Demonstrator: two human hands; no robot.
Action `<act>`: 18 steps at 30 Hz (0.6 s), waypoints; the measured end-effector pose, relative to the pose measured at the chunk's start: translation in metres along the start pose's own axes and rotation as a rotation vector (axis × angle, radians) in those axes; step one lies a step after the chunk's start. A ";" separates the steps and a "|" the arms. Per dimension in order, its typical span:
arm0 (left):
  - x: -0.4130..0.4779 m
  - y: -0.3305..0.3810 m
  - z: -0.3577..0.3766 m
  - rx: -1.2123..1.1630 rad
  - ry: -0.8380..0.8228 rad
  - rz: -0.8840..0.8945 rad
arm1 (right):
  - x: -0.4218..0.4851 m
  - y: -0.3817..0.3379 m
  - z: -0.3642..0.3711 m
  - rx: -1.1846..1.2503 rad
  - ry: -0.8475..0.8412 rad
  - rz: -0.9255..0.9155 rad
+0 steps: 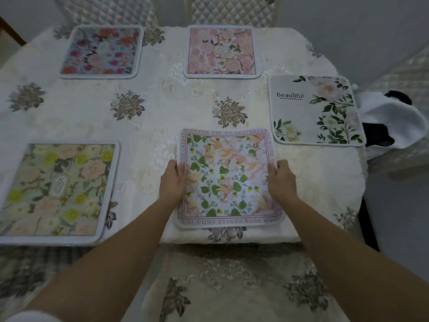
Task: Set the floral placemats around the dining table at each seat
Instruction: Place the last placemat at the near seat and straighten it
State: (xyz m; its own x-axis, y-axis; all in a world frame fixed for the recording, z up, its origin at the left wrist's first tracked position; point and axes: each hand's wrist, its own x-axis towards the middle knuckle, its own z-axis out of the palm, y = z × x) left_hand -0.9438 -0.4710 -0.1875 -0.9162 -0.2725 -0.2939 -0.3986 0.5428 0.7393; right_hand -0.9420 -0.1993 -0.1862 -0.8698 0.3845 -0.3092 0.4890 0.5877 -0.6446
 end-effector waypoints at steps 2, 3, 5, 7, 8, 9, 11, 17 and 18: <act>0.005 -0.006 0.002 -0.007 -0.009 -0.037 | 0.002 0.005 0.001 -0.010 -0.011 0.009; 0.007 -0.008 0.002 -0.013 -0.012 -0.052 | 0.003 0.007 0.001 -0.017 -0.014 0.018; 0.008 -0.010 0.001 -0.025 -0.016 -0.080 | 0.003 0.009 0.001 -0.023 -0.015 0.034; 0.007 -0.010 0.000 -0.033 -0.019 -0.097 | 0.003 0.010 0.000 -0.033 -0.014 0.032; 0.007 -0.009 -0.001 -0.037 -0.021 -0.101 | 0.003 0.010 -0.001 -0.038 -0.016 0.025; 0.006 -0.009 -0.001 -0.040 -0.023 -0.105 | 0.003 0.010 -0.003 -0.038 -0.017 0.020; 0.005 -0.008 -0.001 -0.040 -0.031 -0.109 | 0.003 0.013 -0.006 -0.041 -0.020 0.021; -0.002 -0.011 0.000 -0.070 -0.045 -0.115 | -0.001 0.019 -0.011 -0.064 -0.010 0.016; -0.004 -0.011 0.000 -0.074 -0.044 -0.113 | -0.001 0.020 -0.011 -0.064 -0.010 0.016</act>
State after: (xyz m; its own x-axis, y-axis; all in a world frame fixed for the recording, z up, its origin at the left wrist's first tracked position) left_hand -0.9359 -0.4762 -0.1948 -0.8673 -0.2923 -0.4029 -0.4965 0.4505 0.7419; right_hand -0.9302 -0.1801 -0.1907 -0.8622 0.3876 -0.3261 0.5059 0.6263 -0.5932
